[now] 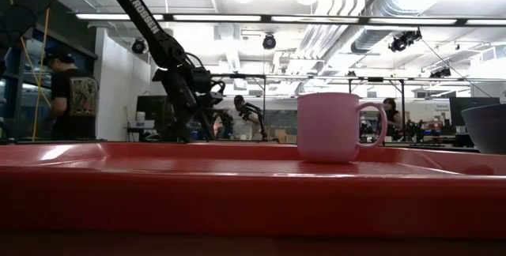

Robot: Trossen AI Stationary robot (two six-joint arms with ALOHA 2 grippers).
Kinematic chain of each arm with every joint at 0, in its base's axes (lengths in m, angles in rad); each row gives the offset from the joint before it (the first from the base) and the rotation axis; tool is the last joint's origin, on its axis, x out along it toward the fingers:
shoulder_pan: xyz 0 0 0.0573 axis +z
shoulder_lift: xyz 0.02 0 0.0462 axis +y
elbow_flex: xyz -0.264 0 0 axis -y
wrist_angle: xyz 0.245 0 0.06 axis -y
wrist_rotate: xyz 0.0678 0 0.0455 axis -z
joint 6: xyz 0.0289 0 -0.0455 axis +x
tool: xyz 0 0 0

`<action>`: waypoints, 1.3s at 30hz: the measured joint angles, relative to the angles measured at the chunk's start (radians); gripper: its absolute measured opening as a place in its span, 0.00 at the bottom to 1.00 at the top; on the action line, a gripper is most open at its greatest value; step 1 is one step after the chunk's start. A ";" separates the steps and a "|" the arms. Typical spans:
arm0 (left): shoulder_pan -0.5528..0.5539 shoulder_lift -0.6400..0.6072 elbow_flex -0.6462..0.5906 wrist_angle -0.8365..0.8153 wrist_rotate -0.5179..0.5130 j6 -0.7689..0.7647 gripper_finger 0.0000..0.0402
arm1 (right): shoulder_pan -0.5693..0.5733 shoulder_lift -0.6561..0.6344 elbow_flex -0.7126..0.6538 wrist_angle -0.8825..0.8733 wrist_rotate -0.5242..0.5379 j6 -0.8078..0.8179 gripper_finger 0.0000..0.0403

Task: Set up tray
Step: Put the pink plate on the red serving tray below the pink mug

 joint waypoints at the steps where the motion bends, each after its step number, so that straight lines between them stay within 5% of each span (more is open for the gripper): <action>1: 0.000 0.000 0.000 0.000 0.000 0.001 0.74 | 0.000 0.000 0.000 0.000 -0.002 0.001 0.46; 7: 0.000 0.000 0.000 0.002 -0.022 0.009 0.61 | 0.000 0.000 0.000 0.000 -0.010 0.009 0.46; 15: 0.002 0.026 0.000 0.004 -0.025 0.039 0.28 | 0.000 0.000 0.000 0.000 -0.010 0.011 0.45; 20: 0.001 0.061 0.004 0.035 0.072 0.095 0.05 | 0.000 0.000 0.000 0.000 -0.010 0.019 0.45; 39: 0.067 -0.014 -0.002 0.093 0.155 0.150 0.04 | 0.000 0.000 0.000 -0.002 0.013 0.026 0.45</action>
